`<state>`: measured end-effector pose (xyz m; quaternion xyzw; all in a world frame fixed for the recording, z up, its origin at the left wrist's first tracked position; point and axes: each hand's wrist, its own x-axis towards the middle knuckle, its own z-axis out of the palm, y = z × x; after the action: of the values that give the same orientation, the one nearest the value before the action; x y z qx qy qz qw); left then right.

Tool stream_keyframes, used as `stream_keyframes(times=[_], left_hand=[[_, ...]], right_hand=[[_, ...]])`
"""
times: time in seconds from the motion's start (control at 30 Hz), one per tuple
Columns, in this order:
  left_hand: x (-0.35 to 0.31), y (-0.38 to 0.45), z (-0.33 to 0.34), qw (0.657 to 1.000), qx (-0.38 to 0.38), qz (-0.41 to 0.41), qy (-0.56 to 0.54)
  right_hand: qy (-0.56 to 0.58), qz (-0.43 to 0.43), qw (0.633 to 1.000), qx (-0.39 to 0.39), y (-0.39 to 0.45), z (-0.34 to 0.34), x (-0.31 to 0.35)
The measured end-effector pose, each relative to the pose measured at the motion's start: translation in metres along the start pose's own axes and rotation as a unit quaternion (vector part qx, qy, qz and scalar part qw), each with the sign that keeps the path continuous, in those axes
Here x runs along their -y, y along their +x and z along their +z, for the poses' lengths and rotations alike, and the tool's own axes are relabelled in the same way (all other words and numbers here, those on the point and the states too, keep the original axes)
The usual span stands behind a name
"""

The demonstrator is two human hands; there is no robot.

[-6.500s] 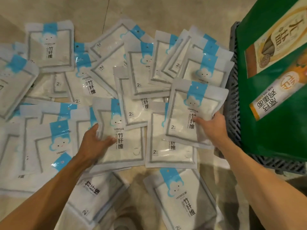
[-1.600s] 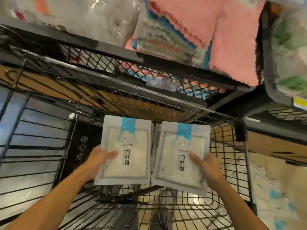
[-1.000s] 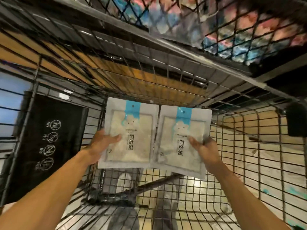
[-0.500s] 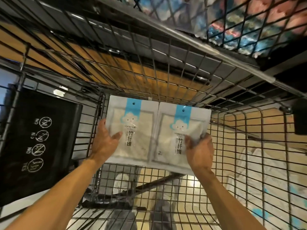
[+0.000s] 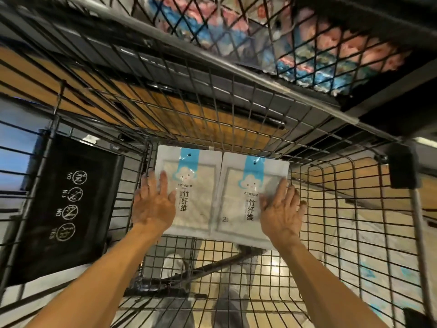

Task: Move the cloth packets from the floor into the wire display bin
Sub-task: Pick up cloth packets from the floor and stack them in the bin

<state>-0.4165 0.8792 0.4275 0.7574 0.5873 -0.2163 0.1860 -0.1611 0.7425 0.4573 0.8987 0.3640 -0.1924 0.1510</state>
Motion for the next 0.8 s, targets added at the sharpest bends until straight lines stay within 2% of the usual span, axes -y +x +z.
stream_keyframes(times=[0.1, 0.17, 0.4, 0.67, 0.8], left_hand=[[-0.001, -0.008, -0.024, 1.000, -0.013, 0.003, 0.014], [-0.002, -0.017, -0.044, 0.998, -0.050, 0.020, 0.017], [-0.019, -0.065, -0.160, 0.993, -0.095, 0.069, 0.025], [-0.052, -0.158, -0.283, 0.977, -0.184, 0.089, 0.057], [-0.065, -0.212, -0.337, 0.971, -0.219, 0.081, 0.044]], right_hand=[[-0.015, -0.033, 0.999, -0.018, -0.007, -0.032, -0.002], [-0.021, -0.055, 0.997, -0.052, -0.012, -0.055, -0.004], [0.004, -0.103, 0.991, -0.087, -0.043, -0.156, -0.018], [0.047, -0.119, 0.981, -0.147, -0.112, -0.279, -0.050], [0.067, -0.129, 0.978, -0.152, -0.148, -0.344, -0.076]])
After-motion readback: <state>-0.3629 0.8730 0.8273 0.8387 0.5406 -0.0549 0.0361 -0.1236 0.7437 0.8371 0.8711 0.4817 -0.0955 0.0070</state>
